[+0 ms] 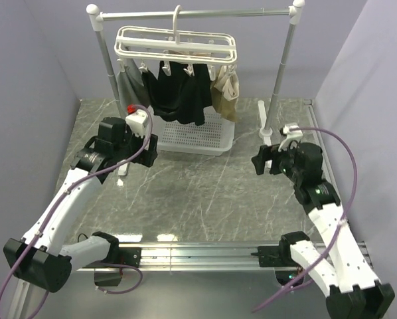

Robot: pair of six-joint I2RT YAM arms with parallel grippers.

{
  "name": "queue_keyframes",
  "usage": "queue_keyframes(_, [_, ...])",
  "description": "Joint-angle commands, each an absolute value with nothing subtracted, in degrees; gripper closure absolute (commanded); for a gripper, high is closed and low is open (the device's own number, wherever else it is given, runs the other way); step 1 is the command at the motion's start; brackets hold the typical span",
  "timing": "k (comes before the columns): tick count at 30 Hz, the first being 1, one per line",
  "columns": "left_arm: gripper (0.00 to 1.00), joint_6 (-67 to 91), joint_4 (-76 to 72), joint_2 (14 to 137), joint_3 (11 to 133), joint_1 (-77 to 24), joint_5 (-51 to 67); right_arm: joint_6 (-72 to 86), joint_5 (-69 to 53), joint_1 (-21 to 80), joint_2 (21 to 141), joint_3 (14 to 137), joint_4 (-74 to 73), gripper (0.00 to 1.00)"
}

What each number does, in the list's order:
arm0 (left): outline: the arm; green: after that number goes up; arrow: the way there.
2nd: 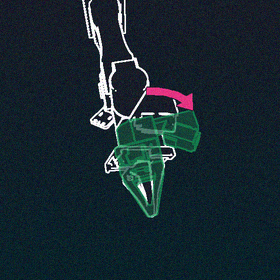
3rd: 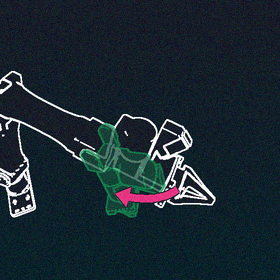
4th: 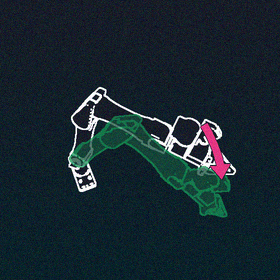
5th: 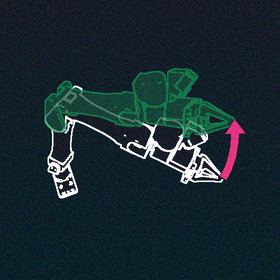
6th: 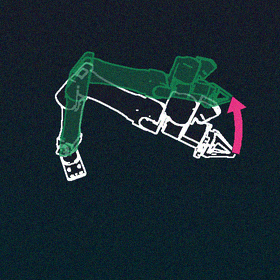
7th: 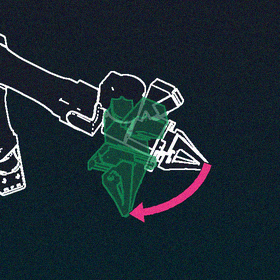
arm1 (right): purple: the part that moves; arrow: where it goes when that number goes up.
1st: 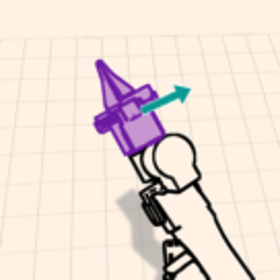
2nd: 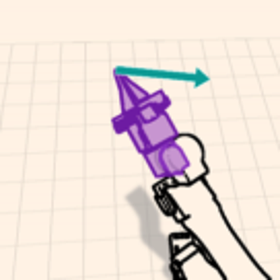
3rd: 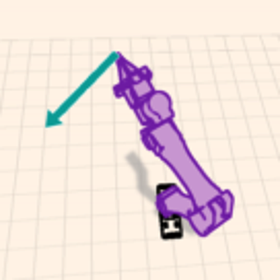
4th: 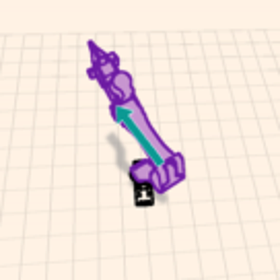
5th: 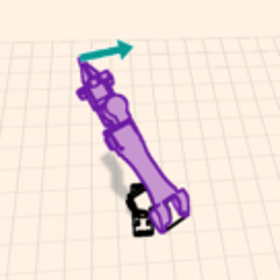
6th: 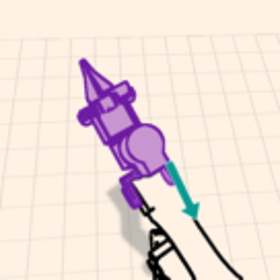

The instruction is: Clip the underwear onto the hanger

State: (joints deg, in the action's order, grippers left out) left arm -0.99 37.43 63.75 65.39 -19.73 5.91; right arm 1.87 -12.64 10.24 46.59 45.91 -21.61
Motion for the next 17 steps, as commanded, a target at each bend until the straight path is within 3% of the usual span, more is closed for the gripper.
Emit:
queue_keyframes(1, [0.01, 2.19, 30.51, 61.44, 62.76, -19.69, 2.91, 2.02, -12.48, 9.32, 40.09, 43.69, -19.51, 0.00])
queue_keyframes(17, [0.00, 4.31, 25.66, 56.26, 58.80, -19.69, 0.62, 2.02, -14.06, 6.50, 30.15, 40.34, -19.86, 0.00])
